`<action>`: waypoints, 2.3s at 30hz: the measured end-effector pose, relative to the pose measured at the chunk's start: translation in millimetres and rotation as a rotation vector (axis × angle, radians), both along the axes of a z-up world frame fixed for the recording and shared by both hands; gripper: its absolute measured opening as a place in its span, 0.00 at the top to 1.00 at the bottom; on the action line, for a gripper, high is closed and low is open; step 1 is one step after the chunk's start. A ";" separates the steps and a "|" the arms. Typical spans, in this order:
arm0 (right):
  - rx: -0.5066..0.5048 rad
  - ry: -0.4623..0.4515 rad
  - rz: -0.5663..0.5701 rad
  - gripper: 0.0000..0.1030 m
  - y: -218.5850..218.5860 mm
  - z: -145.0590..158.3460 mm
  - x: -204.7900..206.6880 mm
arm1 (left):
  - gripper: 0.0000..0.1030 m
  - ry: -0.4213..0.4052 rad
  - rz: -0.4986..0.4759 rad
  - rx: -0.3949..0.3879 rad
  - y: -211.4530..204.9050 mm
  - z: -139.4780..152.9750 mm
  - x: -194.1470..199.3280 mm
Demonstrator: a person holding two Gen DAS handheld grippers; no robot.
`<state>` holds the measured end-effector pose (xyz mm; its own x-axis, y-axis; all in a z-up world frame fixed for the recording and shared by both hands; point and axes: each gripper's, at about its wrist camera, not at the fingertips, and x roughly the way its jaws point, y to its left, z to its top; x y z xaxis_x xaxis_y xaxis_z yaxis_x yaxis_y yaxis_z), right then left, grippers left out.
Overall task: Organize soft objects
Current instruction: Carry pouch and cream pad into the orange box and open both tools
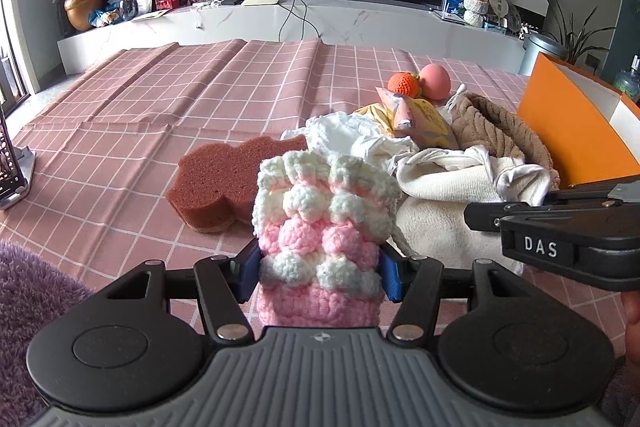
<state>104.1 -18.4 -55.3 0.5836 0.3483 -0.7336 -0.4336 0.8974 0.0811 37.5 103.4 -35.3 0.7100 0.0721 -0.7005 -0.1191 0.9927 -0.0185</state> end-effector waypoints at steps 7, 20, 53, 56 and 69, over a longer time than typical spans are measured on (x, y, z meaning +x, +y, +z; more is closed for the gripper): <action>0.109 -0.048 -0.046 0.90 -36.2 34.1 -20.5 | 0.35 -0.030 -0.026 0.007 -14.6 15.0 -12.1; 0.214 -0.196 -0.177 0.90 -106.9 91.5 -56.8 | 0.35 -0.115 -0.153 -0.018 -55.9 64.9 -11.2; 0.092 0.067 -0.395 0.90 -273.9 63.5 16.9 | 0.35 0.234 -0.749 0.075 -232.7 57.1 110.5; 0.051 0.116 -0.353 0.90 -270.7 57.6 30.5 | 0.35 0.271 -0.755 0.076 -231.2 57.2 113.5; -0.092 0.195 -0.268 0.86 -251.0 36.9 44.6 | 0.23 0.295 -0.777 0.138 -239.2 51.2 118.8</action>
